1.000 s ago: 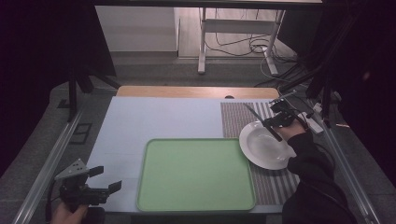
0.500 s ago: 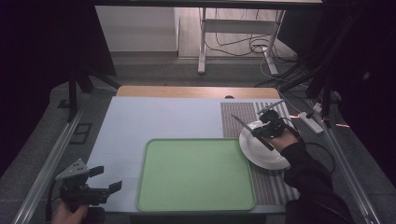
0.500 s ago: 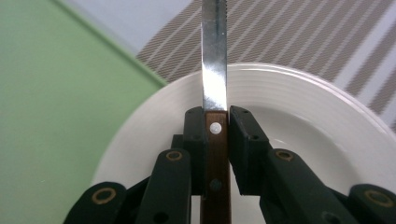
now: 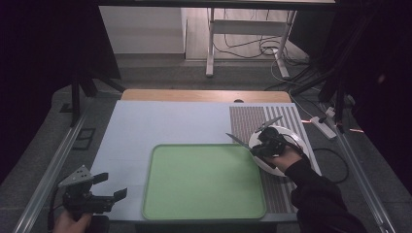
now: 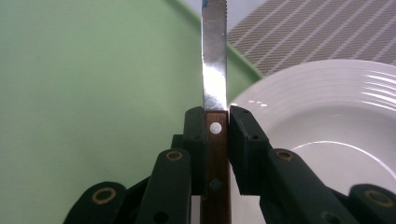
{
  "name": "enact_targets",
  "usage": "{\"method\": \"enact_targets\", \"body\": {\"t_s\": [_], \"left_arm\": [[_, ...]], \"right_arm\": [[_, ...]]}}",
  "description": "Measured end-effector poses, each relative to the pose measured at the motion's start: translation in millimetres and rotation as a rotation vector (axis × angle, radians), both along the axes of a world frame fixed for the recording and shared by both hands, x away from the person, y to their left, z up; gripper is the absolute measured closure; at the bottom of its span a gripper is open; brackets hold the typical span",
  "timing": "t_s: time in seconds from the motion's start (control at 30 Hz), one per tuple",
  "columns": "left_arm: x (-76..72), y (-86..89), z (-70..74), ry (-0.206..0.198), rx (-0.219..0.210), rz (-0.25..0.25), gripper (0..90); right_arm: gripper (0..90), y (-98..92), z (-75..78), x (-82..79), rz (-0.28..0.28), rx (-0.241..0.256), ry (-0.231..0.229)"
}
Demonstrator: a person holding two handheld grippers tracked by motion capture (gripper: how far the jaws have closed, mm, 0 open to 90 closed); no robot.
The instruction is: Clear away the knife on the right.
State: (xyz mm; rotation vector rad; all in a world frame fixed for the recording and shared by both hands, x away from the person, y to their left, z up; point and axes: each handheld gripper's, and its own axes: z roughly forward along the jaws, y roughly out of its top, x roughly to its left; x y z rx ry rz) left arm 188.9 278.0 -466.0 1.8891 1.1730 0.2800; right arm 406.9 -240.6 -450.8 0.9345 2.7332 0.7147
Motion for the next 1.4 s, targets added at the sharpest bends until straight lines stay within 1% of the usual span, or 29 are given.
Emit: {"method": "enact_targets", "body": {"t_s": [0.2,0.43,0.47,0.5,0.53,0.57,0.6,0.87,1.03,1.1,1.13,1.17,1.23,1.3,1.33,1.37,1.4], "left_arm": [[0.0,-0.4,0.0,0.0,0.003,-0.001,3.9],[0.0,-0.8,0.1,0.0,0.007,-0.001,3.9],[0.0,-0.8,0.1,0.0,0.008,-0.002,3.9],[0.0,-0.8,0.1,0.0,0.007,-0.001,3.9],[0.0,-0.8,0.1,0.0,0.008,-0.001,3.9],[0.0,-0.8,0.1,0.0,0.007,-0.001,3.9],[0.0,-0.8,0.1,0.0,0.007,-0.001,3.9],[0.0,-1.1,0.1,0.0,0.01,-0.001,3.9],[0.0,-1.3,0.1,0.0,0.011,-0.002,3.9],[0.1,-1.2,0.2,0.0,0.011,-0.002,3.9],[0.1,-1.3,0.1,0.0,0.01,-0.001,3.9],[0.2,-1.3,0.2,0.0,0.01,-0.002,3.9],[0.2,-1.4,0.1,0.001,0.011,-0.001,4.0],[0.3,-1.2,0.1,0.002,0.009,-0.001,4.0],[0.3,-1.1,0.1,0.003,0.009,-0.001,3.9],[0.3,-1.1,0.0,0.003,0.008,0.0,4.0],[0.3,-1.1,0.0,0.003,0.008,0.0,4.0]], "right_arm": [[77.7,13.0,-4.1,-16.5,0.047,-0.003,0.017],[77.6,26.9,-7.7,-34.1,0.099,-0.008,0.024],[77.7,30.6,-8.8,-39.3,0.107,-0.007,0.03],[77.7,30.6,-8.8,-39.3,0.107,-0.007,0.03],[77.7,32.2,-9.6,-41.6,0.117,-0.009,0.029],[77.7,35.9,-11.5,-47.1,0.129,-0.008,0.038],[77.7,35.9,-11.5,-47.1,0.129,-0.008,0.038],[77.6,53.3,-21.4,-69.8,0.202,-0.031,0.057],[77.5,61.2,-31.9,-76.4,0.241,-0.076,0.09],[76.9,64.6,-38.9,-79.1,0.277,-0.126,0.104],[76.9,64.6,-38.9,-79.1,0.277,-0.126,0.104],[76.5,65.5,-41.6,-79.9,0.287,-0.137,0.117],[70.7,66.2,-42.8,-80.5,0.307,-0.139,0.122],[67.5,66.2,-40.5,-79.8,0.307,-0.137,0.113],[67.5,66.0,-38.0,-79.0,0.306,-0.122,0.109],[70.5,65.8,-35.3,-78.5,0.308,-0.112,0.106],[74.6,65.8,-32.7,-78.3,0.317,-0.098,0.093]]}}
